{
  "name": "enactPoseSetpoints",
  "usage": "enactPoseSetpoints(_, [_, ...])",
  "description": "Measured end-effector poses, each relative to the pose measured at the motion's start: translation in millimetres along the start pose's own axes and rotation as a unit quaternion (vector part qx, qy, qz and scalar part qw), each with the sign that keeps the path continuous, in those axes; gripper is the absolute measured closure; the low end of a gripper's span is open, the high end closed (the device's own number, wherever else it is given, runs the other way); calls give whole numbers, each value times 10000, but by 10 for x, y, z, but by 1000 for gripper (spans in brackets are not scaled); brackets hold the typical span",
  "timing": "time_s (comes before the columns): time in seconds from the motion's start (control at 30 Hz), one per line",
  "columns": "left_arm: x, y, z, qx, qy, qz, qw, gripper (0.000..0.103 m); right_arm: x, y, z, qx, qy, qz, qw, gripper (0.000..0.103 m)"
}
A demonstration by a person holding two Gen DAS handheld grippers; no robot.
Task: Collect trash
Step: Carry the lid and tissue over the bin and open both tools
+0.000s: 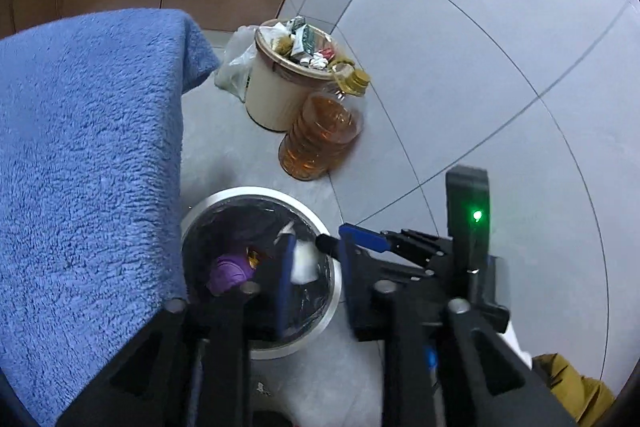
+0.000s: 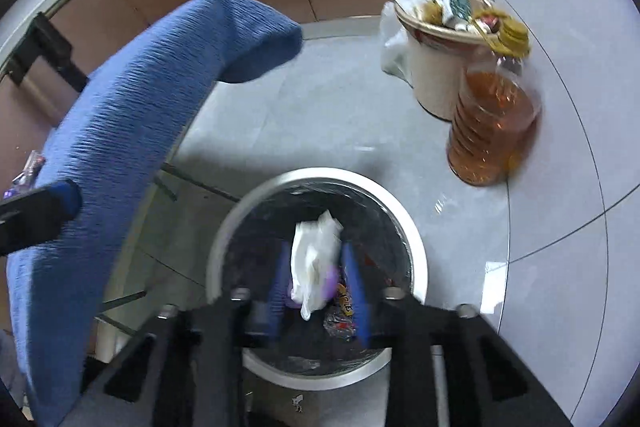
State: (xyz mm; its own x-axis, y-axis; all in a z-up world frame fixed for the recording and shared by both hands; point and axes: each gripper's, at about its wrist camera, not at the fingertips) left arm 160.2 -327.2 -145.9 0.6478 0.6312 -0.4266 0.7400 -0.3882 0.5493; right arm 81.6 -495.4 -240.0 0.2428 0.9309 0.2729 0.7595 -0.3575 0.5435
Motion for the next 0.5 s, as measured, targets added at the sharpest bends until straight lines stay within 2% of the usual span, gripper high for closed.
enactPoseSetpoints(0.07, [19,6,-67,-103,-42,-23,9999,74,-65,-31,-5,-22,25,106,9999,61])
enactPoseSetpoints(0.23, [-72,65,-493,-700,165,175,9973,74,-39,38,-362,-433,54,184,9989,60])
enactPoseSetpoints(0.37, [-202,23,-1101,-1482,486,421,9869,74,155,163,-928,-1056,188,112,9942,56])
enactPoseSetpoints(0.5, [-135,-43,-1645,-1872,700,390,9790,74,447,283,-1458,-1636,395,-46,9857,54])
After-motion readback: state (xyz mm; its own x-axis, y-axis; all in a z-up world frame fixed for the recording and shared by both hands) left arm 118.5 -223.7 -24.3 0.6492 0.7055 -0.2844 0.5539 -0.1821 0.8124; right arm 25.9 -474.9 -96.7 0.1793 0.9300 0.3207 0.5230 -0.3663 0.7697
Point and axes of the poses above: each gripper's, at about its wrist camera, not at the fingertips, and z roughly the way its jaws point, x to its left, y to its top, and after that the axes turned 6 degrees about -x, right-handed
